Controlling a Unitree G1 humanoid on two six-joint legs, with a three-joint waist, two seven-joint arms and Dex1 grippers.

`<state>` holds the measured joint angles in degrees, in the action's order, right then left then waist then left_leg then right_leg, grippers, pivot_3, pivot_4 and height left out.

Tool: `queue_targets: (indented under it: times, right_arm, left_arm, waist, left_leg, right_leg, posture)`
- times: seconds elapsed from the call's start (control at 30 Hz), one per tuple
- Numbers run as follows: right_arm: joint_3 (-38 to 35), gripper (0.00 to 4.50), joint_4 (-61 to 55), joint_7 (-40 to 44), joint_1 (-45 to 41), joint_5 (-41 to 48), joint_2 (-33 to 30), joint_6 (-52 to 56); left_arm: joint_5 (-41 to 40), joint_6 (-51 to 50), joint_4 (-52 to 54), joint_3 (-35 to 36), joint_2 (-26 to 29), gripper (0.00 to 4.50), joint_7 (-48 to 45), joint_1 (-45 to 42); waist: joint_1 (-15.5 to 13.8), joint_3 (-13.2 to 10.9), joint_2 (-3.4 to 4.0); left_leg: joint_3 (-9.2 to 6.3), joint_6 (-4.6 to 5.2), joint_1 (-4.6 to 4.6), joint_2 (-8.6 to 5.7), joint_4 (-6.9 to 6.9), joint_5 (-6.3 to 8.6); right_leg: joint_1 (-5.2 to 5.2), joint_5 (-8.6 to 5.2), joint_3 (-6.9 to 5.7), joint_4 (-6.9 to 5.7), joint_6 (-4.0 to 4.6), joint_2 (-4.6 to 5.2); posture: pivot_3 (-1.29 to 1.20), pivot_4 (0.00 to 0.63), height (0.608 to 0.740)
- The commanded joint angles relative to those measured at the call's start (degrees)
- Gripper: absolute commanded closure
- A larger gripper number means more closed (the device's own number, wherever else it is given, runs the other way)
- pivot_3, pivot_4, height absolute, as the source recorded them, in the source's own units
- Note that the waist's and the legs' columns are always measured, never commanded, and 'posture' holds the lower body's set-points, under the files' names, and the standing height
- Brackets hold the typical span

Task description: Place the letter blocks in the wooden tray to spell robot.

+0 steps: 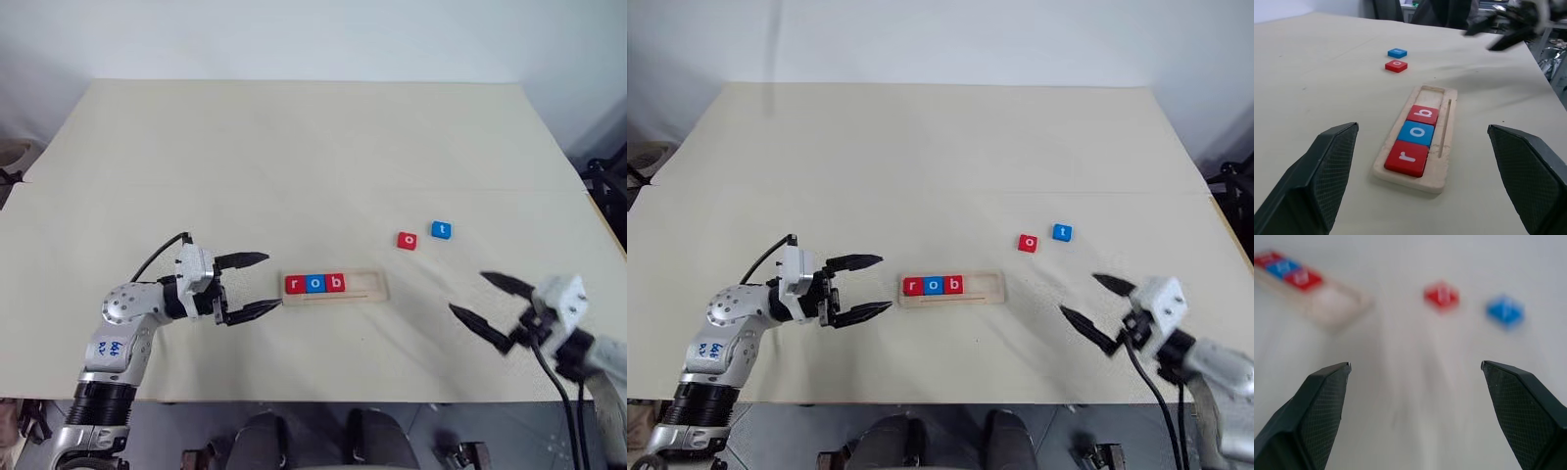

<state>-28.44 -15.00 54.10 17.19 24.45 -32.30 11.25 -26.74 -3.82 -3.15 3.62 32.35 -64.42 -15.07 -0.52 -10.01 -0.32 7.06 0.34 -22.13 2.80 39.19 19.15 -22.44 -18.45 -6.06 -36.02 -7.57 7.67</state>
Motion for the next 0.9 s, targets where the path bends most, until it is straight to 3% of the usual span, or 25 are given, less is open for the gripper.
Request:
queue_targets:
  times: [0.03,0.27,0.5,0.73,0.9]
  right_arm:
    - [-3.1,0.03,-3.2,-2.5,1.2,1.5,0.8,-2.9]
    - [-2.3,0.03,-1.3,-3.5,0.4,2.2,0.9,-5.6]
    - [7.1,0.03,2.7,-11.5,-16.1,-2.4,-3.7,6.7]
    - [15.3,0.03,11.7,-23.8,-37.9,-5.5,-2.1,24.7]
    - [18.0,0.03,12.6,-26.1,-43.9,-5.2,-1.5,33.4]
  left_arm:
    - [-0.3,0.8,-0.2,0.7,0.3,0.0,-1.0,-1.3]
    - [-0.6,-0.2,0.0,0.5,0.7,0.0,-3.4,-1.6]
    - [0.0,0.7,1.6,1.4,0.6,0.0,-1.8,-0.4]
    - [-0.4,-0.7,3.8,1.9,0.3,0.0,1.1,1.0]
    - [-0.5,-1.3,5.4,2.3,0.6,0.0,2.3,2.1]
  waist:
    - [0.5,0.0,-0.01]
    - [0.5,0.0,0.02]
    - [0.8,0.0,0.04]
    - [0.5,0.0,0.04]
    - [0.6,0.0,0.04]
  left_leg:
    - [-0.02,0.0,0.03,0.01,0.0,0.0]
    - [-0.03,-0.01,0.08,0.03,-0.03,0.0]
    - [-0.01,-0.02,0.11,0.06,0.0,-0.01]
    - [-0.07,-0.01,0.01,0.03,0.04,-0.02]
    - [-0.08,-0.01,-0.07,0.03,0.02,-0.02]
  right_leg:
    - [0.0,0.01,0.03,0.0,0.02,-0.01]
    - [-0.01,0.0,0.05,-0.05,0.05,-0.02]
    - [-0.07,-0.01,0.1,-0.12,0.07,-0.02]
    - [-0.1,-0.02,0.0,-0.24,0.08,0.03]
    - [-0.15,-0.02,-0.01,-0.19,0.08,0.03]
  posture:
    - [0.0,0.15,0.74]
    - [0.0,0.15,0.74]
    - [0.0,0.15,0.74]
    - [0.0,0.15,0.74]
    - [0.0,0.15,0.74]
